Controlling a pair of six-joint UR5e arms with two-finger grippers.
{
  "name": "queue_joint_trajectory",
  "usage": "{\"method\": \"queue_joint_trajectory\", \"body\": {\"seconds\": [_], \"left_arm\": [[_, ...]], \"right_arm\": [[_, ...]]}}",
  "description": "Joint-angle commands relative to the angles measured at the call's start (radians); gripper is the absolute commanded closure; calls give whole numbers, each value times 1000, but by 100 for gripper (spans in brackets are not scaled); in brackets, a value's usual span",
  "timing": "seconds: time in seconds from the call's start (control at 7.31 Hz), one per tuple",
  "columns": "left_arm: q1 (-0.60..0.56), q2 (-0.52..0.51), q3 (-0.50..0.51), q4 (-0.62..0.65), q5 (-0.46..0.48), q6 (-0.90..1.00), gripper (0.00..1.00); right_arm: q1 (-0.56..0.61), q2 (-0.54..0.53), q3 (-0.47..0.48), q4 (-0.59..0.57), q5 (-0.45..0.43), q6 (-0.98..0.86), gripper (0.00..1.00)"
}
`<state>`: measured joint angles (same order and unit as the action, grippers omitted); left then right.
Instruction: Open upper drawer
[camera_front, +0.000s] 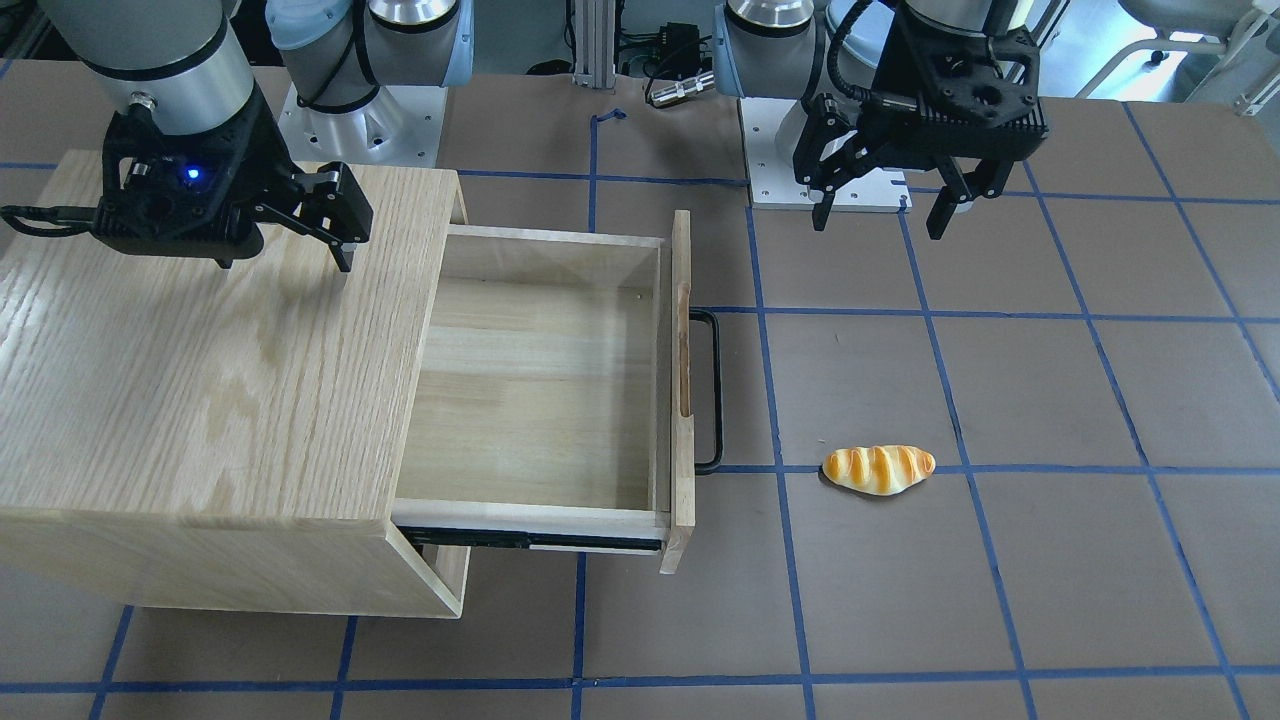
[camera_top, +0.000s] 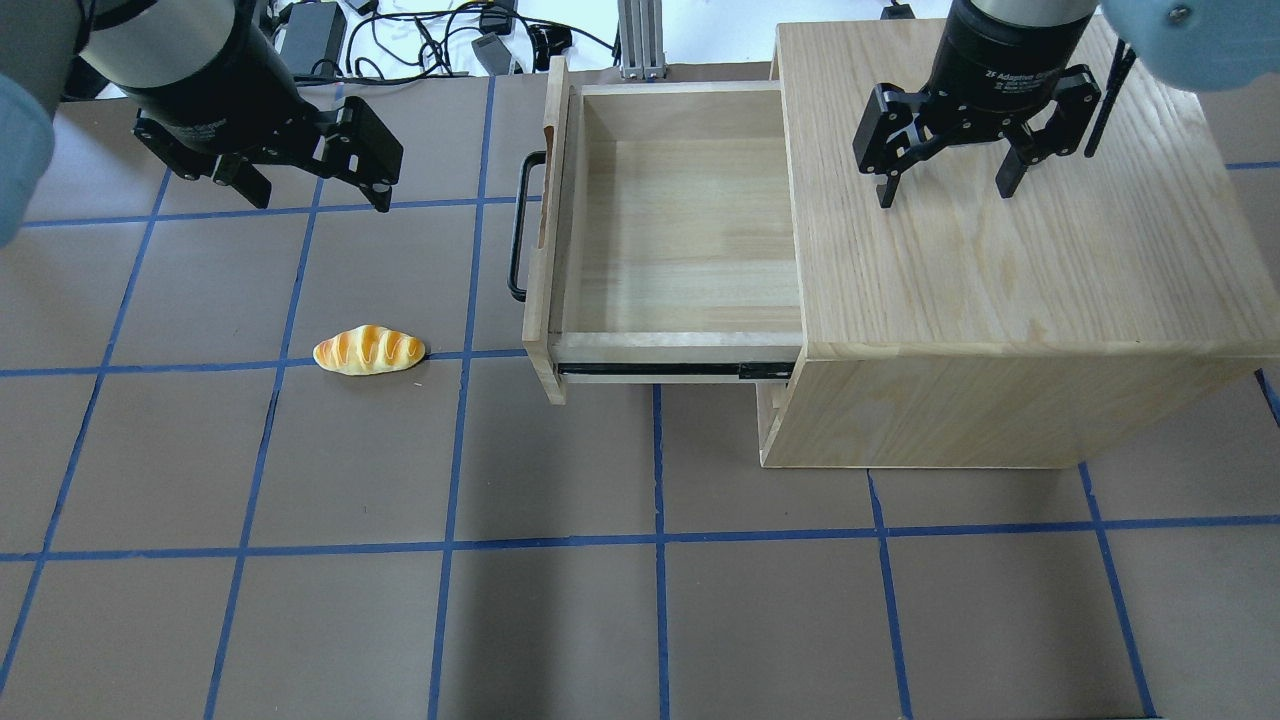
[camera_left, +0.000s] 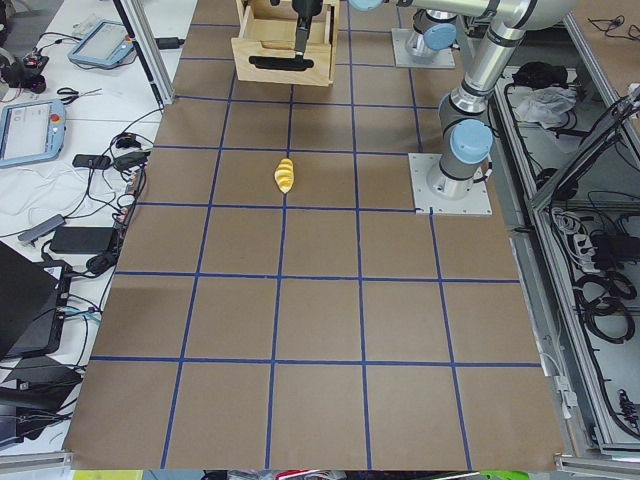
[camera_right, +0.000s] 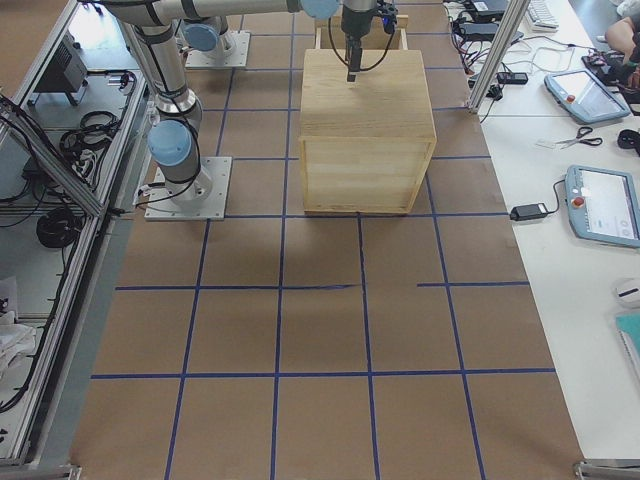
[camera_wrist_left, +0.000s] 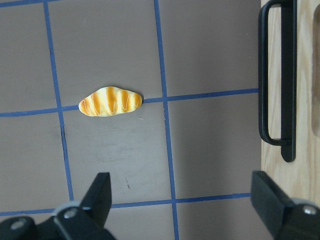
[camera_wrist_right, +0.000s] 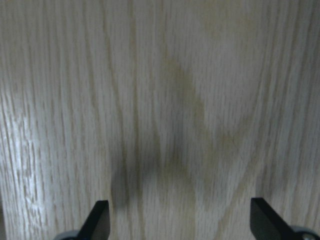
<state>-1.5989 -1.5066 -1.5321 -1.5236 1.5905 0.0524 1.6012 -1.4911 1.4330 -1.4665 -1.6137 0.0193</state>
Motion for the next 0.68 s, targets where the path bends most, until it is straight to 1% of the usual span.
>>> {"method": "queue_joint_trajectory", "body": {"seconds": [0.0,0.55], "left_arm": [[5,2,-2,-3,5,1,0],[5,6,-8,-4,6,1,0]], "right_arm": [[0,0,0,0,0,-1,0],[0,0,0,0,0,-1,0]]}}
